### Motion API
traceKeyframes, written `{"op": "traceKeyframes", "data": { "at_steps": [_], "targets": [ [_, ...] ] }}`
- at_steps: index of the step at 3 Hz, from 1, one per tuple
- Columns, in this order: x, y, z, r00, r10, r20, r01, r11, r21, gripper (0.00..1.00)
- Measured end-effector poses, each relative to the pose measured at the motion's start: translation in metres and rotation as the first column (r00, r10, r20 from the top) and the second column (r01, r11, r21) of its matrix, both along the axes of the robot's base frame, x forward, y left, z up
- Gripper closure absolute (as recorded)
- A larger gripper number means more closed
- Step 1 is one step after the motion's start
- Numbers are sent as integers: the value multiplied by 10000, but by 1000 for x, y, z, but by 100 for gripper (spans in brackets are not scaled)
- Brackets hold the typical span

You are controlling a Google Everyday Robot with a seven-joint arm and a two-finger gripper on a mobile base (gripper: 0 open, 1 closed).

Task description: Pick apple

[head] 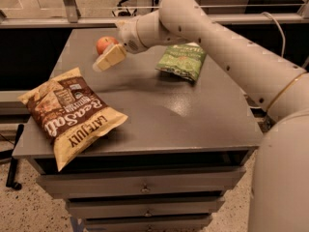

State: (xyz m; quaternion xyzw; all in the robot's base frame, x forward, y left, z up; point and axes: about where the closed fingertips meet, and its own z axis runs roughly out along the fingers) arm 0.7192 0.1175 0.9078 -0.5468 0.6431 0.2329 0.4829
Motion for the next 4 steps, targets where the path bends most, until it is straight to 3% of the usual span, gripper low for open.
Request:
{"op": "traceKeyframes", "data": {
  "at_steps": [1, 2, 3, 4],
  "targets": [
    [31, 18, -17, 9997, -216, 114, 214, 9996, 182, 0],
    [63, 13, -43, 9978, -656, 123, 655, 9978, 89, 0],
    [75, 8, -55, 9961, -883, -2, 883, 9960, 112, 0],
    [83, 4, -52, 9944, -1017, -276, 1027, 9940, 371, 14]
  ]
}}
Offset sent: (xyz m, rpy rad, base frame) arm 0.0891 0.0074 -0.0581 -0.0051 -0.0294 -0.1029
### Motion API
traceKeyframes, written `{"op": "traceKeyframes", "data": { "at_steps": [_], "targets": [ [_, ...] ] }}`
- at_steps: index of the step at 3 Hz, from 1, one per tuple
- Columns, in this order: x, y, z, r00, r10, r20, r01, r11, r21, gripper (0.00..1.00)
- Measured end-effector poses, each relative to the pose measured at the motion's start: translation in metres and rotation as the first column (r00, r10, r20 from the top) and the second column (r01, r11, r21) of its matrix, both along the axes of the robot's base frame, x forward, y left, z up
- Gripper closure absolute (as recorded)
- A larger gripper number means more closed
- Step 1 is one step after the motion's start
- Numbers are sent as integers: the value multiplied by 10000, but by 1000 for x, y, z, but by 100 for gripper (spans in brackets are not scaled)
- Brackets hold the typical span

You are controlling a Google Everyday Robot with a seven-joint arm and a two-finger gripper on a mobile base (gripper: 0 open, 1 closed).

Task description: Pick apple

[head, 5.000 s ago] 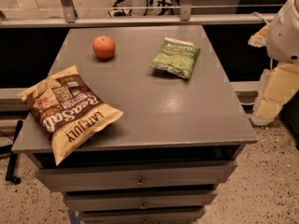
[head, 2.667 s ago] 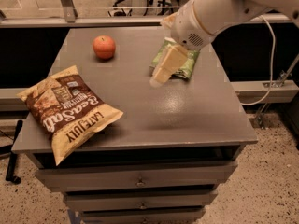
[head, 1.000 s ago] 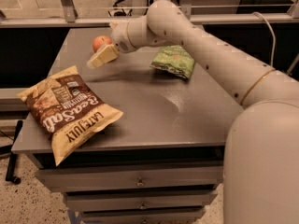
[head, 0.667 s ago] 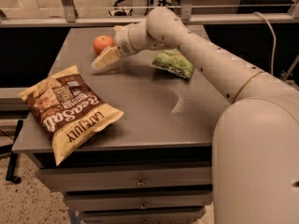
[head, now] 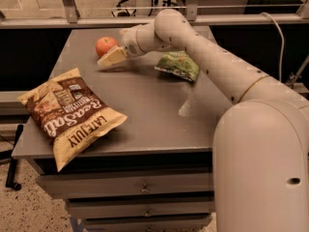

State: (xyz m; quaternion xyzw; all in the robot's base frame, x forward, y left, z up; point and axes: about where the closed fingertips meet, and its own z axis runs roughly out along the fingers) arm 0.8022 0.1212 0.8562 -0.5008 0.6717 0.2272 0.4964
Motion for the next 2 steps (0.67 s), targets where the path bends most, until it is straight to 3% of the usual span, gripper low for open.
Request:
{"op": "traceKeyframes", "data": {
  "at_steps": [1, 2],
  "targets": [
    [6, -5, 12, 9998, -75, -177, 83, 9991, 419, 38],
    [-1, -11, 31, 9992, 60, -395, -14, 9934, 1148, 70]
  ]
}}
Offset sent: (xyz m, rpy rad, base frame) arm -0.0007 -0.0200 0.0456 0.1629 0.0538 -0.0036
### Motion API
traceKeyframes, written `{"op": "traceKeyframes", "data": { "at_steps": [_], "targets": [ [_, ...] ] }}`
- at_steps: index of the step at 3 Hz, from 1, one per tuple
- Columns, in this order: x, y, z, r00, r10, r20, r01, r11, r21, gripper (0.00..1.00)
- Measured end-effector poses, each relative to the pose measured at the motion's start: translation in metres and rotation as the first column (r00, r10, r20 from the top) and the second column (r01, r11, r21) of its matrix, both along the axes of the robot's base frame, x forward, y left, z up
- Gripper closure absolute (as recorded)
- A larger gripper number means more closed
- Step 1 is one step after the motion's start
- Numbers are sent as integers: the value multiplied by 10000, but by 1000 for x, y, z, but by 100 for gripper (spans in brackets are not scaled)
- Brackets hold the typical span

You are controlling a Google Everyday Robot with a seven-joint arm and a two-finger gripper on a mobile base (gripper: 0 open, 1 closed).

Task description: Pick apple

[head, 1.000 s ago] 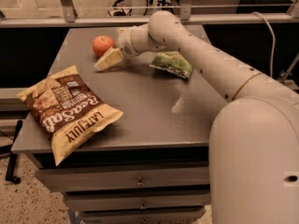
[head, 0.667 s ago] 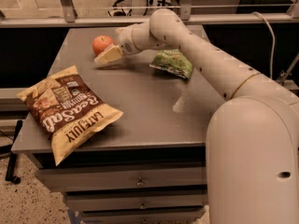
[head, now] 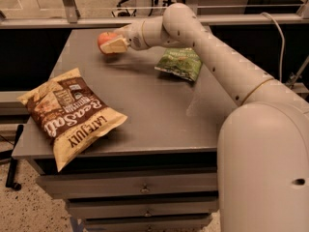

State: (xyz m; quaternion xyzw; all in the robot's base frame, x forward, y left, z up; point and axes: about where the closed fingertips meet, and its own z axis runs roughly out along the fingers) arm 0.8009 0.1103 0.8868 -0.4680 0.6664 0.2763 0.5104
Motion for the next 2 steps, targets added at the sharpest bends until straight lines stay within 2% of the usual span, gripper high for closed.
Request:
{"op": "traceKeyframes", "data": {
  "at_steps": [1, 2],
  "targets": [
    [-15, -7, 15, 9997, 224, -32, -222, 9978, 633, 93],
    [-33, -24, 46, 9976, 605, 339, -650, 9856, 1561, 100]
  ]
}}
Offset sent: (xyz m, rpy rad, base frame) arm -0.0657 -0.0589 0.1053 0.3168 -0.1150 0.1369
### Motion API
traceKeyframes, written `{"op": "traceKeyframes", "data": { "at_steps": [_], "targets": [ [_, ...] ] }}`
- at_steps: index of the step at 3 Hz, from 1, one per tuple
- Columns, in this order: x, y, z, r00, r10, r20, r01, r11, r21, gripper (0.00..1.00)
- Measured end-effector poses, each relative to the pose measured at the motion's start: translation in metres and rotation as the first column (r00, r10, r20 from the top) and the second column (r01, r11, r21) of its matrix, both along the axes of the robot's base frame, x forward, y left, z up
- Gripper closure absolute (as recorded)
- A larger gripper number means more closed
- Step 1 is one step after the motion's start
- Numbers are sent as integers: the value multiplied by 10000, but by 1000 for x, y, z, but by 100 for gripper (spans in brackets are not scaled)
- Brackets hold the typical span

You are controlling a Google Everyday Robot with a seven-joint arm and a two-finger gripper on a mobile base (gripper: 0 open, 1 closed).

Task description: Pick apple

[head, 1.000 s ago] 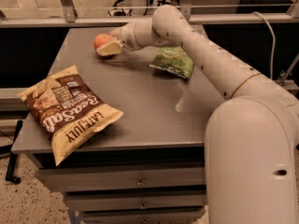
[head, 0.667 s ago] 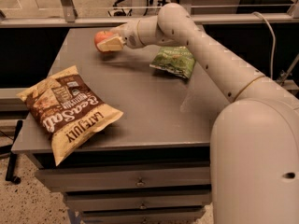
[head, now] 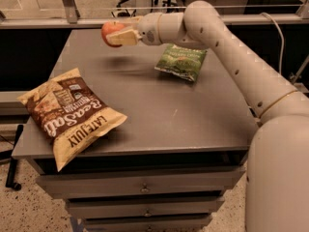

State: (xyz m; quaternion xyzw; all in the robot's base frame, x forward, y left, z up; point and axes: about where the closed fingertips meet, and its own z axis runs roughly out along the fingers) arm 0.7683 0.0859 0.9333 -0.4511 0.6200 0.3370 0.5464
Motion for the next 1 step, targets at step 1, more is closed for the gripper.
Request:
{"op": "traceKeyframes", "data": {
  "at_steps": [1],
  "targets": [
    [-6, 2, 8, 9998, 167, 127, -170, 9996, 233, 100]
  ]
}}
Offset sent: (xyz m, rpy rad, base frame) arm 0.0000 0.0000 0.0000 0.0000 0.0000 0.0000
